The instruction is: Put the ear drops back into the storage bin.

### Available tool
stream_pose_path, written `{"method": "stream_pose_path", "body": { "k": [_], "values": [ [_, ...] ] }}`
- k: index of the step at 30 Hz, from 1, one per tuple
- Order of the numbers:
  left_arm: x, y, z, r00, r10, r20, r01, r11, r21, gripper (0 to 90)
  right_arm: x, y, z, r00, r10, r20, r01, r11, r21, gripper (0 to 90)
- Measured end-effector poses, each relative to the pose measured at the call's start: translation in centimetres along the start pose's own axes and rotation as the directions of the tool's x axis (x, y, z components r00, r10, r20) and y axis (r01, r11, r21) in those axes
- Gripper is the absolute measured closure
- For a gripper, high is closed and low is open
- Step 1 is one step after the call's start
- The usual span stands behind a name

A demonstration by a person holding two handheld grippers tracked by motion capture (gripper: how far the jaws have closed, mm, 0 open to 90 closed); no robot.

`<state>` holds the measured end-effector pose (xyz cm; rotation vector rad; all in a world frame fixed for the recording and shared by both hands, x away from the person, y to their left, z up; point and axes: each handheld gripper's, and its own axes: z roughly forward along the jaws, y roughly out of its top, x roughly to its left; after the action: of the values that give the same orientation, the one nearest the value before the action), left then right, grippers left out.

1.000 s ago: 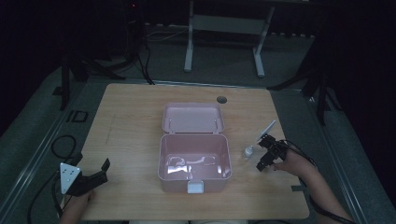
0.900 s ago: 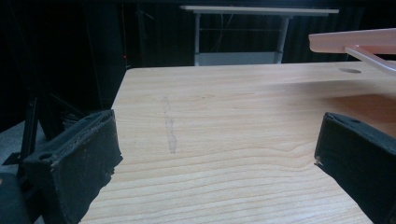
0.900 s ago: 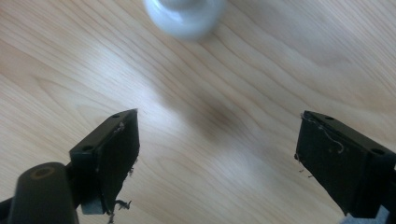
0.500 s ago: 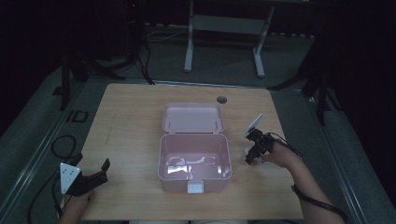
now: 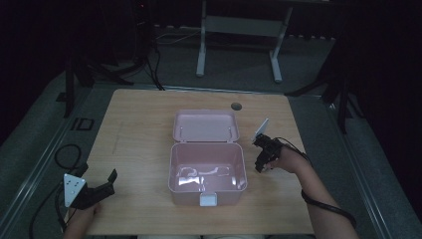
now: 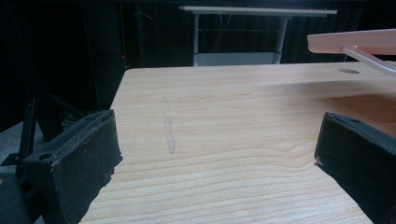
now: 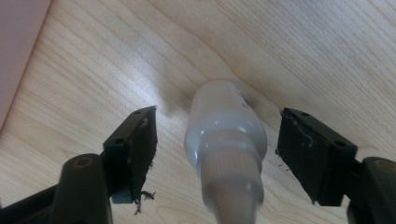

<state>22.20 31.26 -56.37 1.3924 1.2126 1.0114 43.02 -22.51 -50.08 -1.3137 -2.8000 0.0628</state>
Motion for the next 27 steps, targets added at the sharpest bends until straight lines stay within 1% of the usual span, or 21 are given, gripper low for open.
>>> {"method": "stream_pose_path", "body": {
  "k": [3, 7, 11, 12, 13, 16, 17, 19, 20, 22, 25, 27],
  "values": [
    [-0.03, 0.00, 0.00, 1.0000, 0.002, 0.000, -0.002, 1.0000, -0.001, 0.4, 0.19, 0.18, 0.02, 0.9995, -0.028, 0.011, 0.028, 1.000, 0.012, 42.3],
    [-0.03, 0.00, 0.00, 1.0000, 0.001, 0.000, -0.001, 1.0000, 0.000, 0.4, 0.23, 0.40, 0.26, 0.9991, -0.039, 0.020, 0.038, 0.999, 0.030, 48.1],
    [-0.02, 0.00, 0.00, 1.0000, 0.002, 0.000, -0.002, 1.0000, -0.001, 0.4, 0.34, 0.60, 0.49, 0.9987, -0.048, 0.019, 0.047, 0.998, 0.031, 55.1],
    [-0.02, 0.00, 0.01, 1.0000, 0.001, 0.000, -0.001, 1.0000, 0.000, 0.4, 0.35, 0.63, 0.52, 0.9986, -0.049, 0.021, 0.048, 0.998, 0.031, 56.2],
    [-0.01, 0.00, 0.01, 1.0000, 0.000, 0.000, 0.000, 1.0000, 0.000, 0.4, 0.39, 0.66, 0.54, 0.9984, -0.049, 0.029, 0.048, 0.998, 0.032, 59.1],
    [0.00, 0.01, 0.02, 1.0000, 0.000, 0.000, 0.000, 1.0000, 0.001, 0.4, 0.40, 0.67, 0.53, 0.9980, -0.054, 0.032, 0.053, 0.998, 0.031, 59.3],
    [0.00, 0.01, 0.01, 1.0000, 0.000, 0.000, 0.000, 1.0000, 0.001, 0.4, 0.42, 0.66, 0.54, 0.9972, -0.066, 0.035, 0.065, 0.997, 0.031, 59.4],
    [0.00, 0.01, 0.01, 1.0000, 0.000, 0.000, 0.000, 1.0000, 0.001, 0.4, 0.49, 0.64, 0.52, 0.9965, -0.074, 0.040, 0.073, 0.997, 0.033, 59.4],
    [0.00, 0.01, 0.01, 1.0000, 0.000, 0.000, 0.000, 1.0000, 0.001, 0.4, 0.55, 0.61, 0.47, 0.9954, -0.083, 0.049, 0.081, 0.996, 0.036, 59.4],
    [0.00, 0.01, 0.01, 1.0000, 0.000, 0.000, 0.000, 1.0000, 0.001, 0.4, 0.60, 0.46, 0.26, 0.9943, -0.096, 0.046, 0.094, 0.995, 0.036, 59.4],
    [-0.01, 0.01, 0.02, 1.0000, 0.000, -0.001, 0.000, 1.0000, 0.001, 0.4, 0.71, 0.16, -0.13, 0.9901, -0.129, 0.055, 0.128, 0.991, 0.025, 59.4],
    [-0.01, 0.01, 0.02, 1.0000, 0.000, -0.001, 0.000, 1.0000, 0.001, 0.4, 0.75, -0.11, -0.26, 0.9853, -0.162, 0.054, 0.161, 0.987, 0.023, 59.4]
  ]
}}
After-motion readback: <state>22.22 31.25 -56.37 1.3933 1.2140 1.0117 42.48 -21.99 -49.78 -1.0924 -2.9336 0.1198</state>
